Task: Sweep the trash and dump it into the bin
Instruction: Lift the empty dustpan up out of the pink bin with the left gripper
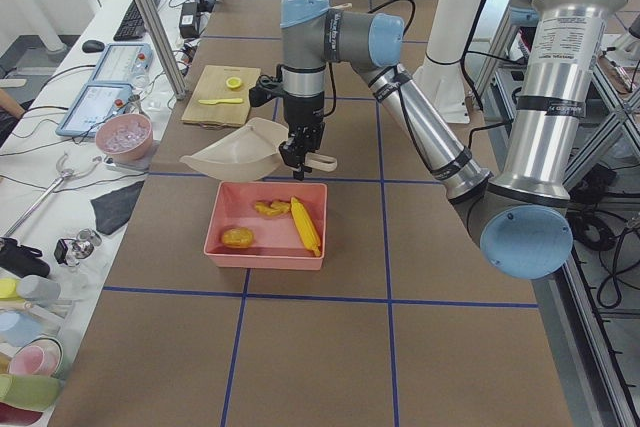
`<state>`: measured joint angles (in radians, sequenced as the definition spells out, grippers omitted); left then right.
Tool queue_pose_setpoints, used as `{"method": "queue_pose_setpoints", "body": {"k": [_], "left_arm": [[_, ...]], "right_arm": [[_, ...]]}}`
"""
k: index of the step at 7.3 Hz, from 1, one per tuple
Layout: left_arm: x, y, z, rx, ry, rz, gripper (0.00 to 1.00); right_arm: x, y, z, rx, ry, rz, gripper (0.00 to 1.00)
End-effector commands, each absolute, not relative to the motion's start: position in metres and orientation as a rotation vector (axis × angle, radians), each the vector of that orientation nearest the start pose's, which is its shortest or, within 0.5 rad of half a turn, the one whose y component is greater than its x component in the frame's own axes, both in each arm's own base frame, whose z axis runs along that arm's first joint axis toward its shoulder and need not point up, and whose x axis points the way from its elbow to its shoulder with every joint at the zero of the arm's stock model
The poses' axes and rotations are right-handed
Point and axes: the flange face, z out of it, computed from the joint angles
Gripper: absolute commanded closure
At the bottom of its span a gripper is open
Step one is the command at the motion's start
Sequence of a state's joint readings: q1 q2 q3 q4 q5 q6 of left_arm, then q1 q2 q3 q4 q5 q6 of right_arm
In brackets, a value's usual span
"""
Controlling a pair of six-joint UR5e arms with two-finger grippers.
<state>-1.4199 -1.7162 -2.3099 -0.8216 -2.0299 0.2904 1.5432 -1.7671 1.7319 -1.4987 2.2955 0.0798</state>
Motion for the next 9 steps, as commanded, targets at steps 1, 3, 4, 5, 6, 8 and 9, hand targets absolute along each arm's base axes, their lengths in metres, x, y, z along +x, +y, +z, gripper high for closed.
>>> {"method": "queue_pose_setpoints", "body": {"k": [1,3,4,5,6,8,9], "left_arm": [[0.052,-0.433,0.338,0.249,0.468,0.653,1.0],[0.113,-0.429,0.327,0.316,0.495,0.814,1.0],[0.143,-0.424,0.322,0.349,0.51,0.89,1.0],[0.177,-0.413,0.32,0.358,0.53,0.97,1.0],[0.212,-0.405,0.32,0.383,0.552,1.048,1.0],[0.26,-0.391,0.323,0.428,0.585,1.153,1.0],[0.28,-0.383,0.324,0.445,0.597,1.206,1.0]], "right_arm": [[0.056,-0.413,0.664,-0.004,-0.726,0.036,0.0],[0.056,-0.413,0.664,-0.004,-0.728,0.036,0.0],[0.056,-0.413,0.663,-0.003,-0.728,0.037,0.0],[0.056,-0.413,0.663,-0.003,-0.728,0.037,0.0],[0.056,-0.413,0.663,-0.003,-0.728,0.037,0.0],[0.056,-0.413,0.663,-0.002,-0.728,0.036,0.0],[0.056,-0.413,0.663,-0.002,-0.728,0.036,0.0]]}}
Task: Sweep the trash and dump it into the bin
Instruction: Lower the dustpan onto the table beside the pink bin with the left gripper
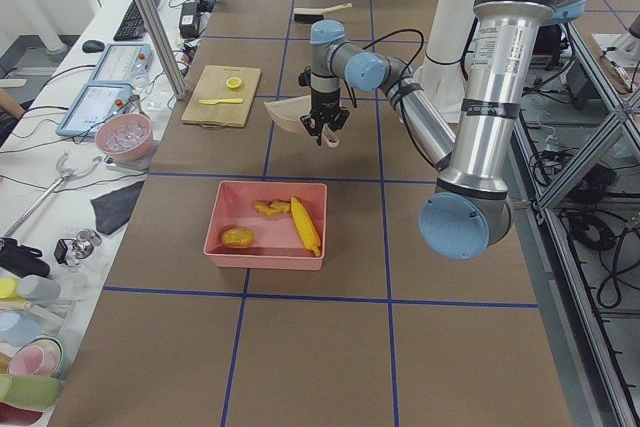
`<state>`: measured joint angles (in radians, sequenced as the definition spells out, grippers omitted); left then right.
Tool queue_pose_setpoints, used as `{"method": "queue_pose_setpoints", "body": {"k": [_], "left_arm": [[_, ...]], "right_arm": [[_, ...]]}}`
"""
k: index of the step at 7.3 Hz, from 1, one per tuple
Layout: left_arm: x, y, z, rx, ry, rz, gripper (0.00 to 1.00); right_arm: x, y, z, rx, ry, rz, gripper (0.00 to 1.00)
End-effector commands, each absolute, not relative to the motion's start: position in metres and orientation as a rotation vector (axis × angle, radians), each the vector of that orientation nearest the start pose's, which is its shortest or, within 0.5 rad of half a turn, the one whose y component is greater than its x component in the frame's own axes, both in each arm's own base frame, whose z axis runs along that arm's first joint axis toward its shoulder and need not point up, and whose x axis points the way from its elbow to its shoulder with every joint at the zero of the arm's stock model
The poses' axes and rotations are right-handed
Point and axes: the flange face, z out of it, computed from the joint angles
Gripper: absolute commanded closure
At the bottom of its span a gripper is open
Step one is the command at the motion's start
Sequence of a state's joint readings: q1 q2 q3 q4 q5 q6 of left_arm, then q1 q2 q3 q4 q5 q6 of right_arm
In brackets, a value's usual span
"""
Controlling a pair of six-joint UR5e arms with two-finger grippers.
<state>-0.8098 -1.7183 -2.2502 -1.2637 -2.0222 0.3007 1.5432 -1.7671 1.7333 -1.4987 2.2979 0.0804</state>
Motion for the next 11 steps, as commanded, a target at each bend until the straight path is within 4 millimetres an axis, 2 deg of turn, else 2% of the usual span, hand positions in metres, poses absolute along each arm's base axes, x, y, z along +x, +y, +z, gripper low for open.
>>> {"method": "queue_pose_setpoints", "body": {"k": [1,6,7,9,11], "left_arm": [[0.297,-0.381,0.329,0.486,0.592,1.315,1.0],[0.342,-0.409,0.381,0.607,0.525,1.672,1.0],[0.348,-0.414,0.388,0.592,0.524,1.684,1.0],[0.377,-0.438,0.387,0.585,0.521,1.712,1.0],[0.386,-0.445,0.391,0.569,0.523,1.716,1.0]], "right_arm": [[0.056,-0.413,0.664,-0.004,-0.728,0.036,0.0],[0.056,-0.413,0.667,-0.009,-0.723,0.039,0.0],[0.056,-0.412,0.672,-0.018,-0.723,0.042,0.0],[0.056,-0.411,0.673,-0.021,-0.721,0.043,0.0],[0.056,-0.411,0.674,-0.023,-0.719,0.045,0.0]]}}
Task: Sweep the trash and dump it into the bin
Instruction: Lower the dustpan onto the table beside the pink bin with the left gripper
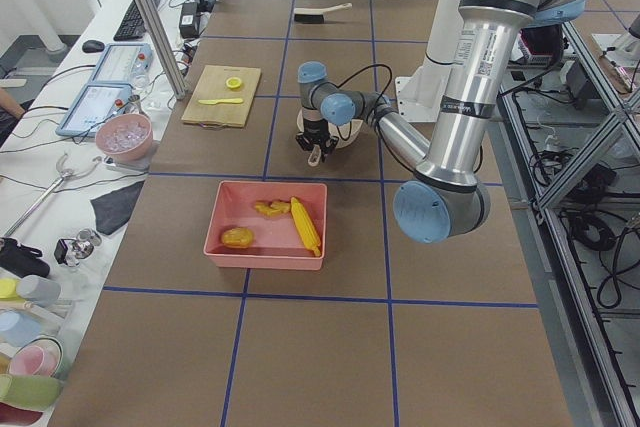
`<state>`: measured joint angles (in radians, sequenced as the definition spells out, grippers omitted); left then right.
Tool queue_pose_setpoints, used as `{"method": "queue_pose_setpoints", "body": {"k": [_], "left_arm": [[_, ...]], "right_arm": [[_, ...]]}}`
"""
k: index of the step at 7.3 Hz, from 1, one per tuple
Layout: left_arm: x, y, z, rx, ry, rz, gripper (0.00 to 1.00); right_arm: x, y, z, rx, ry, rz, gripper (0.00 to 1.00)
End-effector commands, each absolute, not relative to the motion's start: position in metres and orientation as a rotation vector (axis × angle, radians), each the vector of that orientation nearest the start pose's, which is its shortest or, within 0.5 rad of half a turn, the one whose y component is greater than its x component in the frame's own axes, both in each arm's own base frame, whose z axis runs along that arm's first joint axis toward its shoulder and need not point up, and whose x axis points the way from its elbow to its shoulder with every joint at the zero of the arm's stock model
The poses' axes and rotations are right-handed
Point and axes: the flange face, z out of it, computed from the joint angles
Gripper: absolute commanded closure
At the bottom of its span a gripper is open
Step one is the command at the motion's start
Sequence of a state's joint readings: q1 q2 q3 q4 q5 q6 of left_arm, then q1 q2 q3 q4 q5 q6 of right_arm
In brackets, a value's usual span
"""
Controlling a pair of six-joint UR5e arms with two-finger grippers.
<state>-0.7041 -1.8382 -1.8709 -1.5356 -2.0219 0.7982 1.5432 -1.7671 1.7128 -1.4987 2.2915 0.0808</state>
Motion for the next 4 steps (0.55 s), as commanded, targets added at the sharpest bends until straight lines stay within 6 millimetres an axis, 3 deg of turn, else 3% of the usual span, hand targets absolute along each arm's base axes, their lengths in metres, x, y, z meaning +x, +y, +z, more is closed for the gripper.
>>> {"method": "queue_pose_setpoints", "body": {"k": [1,2,3,4], "left_arm": [[0.3861,-0.4457,0.3946,0.56,0.523,1.716,1.0],[0.3861,-0.4457,0.3946,0.56,0.523,1.716,1.0],[0.3858,-0.4456,0.3944,0.559,0.521,1.715,0.86],[0.3844,-0.4455,0.3942,0.557,0.521,1.712,0.38]], "right_arm": [[0.0563,-0.4114,0.6742,-0.023,-0.719,0.045,0.0],[0.0563,-0.4114,0.6742,-0.023,-0.719,0.045,0.0],[0.0562,-0.4113,0.6741,-0.023,-0.721,0.045,0.0],[0.0562,-0.4113,0.6741,-0.023,-0.721,0.045,0.0]]}}
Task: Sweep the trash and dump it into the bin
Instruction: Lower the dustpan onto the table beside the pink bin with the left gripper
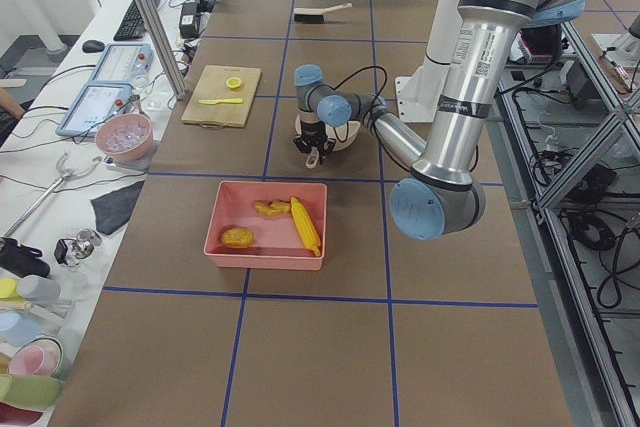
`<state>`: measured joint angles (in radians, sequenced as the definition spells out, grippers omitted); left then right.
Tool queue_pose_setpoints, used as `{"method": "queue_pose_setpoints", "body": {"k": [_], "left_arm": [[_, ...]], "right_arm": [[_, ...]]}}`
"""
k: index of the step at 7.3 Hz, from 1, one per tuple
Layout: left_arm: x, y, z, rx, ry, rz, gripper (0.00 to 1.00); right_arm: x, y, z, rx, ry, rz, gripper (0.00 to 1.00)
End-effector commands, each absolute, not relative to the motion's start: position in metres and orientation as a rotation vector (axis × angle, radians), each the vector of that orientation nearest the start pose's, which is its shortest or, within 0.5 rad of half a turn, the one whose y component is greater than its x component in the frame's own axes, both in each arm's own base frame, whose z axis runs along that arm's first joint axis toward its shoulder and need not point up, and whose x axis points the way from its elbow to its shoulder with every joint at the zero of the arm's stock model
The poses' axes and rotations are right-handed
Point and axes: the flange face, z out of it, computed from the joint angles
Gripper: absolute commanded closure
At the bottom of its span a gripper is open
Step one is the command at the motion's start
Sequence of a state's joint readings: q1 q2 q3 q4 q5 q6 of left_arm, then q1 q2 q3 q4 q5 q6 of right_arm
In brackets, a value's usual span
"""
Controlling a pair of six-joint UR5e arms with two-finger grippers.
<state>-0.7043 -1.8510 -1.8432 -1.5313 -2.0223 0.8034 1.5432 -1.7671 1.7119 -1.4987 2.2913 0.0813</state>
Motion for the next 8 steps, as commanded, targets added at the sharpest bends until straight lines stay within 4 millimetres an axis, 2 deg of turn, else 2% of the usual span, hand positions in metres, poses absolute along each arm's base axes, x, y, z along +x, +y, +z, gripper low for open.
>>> {"method": "queue_pose_setpoints", "body": {"k": [1,4,5,7,8], "left_arm": [[0.385,-0.445,0.394,0.554,0.522,1.712,0.03],[0.376,-0.444,0.395,0.559,0.523,1.706,0.02],[0.364,-0.446,0.393,0.568,0.519,1.692,0.02],[0.306,-0.459,0.392,0.588,0.561,1.61,0.02],[0.277,-0.473,0.383,0.605,0.584,1.553,0.02]], "right_arm": [[0.056,-0.411,0.674,-0.023,-0.719,0.045,0.0],[0.056,-0.411,0.674,-0.023,-0.721,0.044,0.0],[0.056,-0.411,0.674,-0.023,-0.721,0.045,0.0],[0.056,-0.411,0.674,-0.024,-0.719,0.047,0.0],[0.056,-0.411,0.674,-0.024,-0.719,0.047,0.0]]}}
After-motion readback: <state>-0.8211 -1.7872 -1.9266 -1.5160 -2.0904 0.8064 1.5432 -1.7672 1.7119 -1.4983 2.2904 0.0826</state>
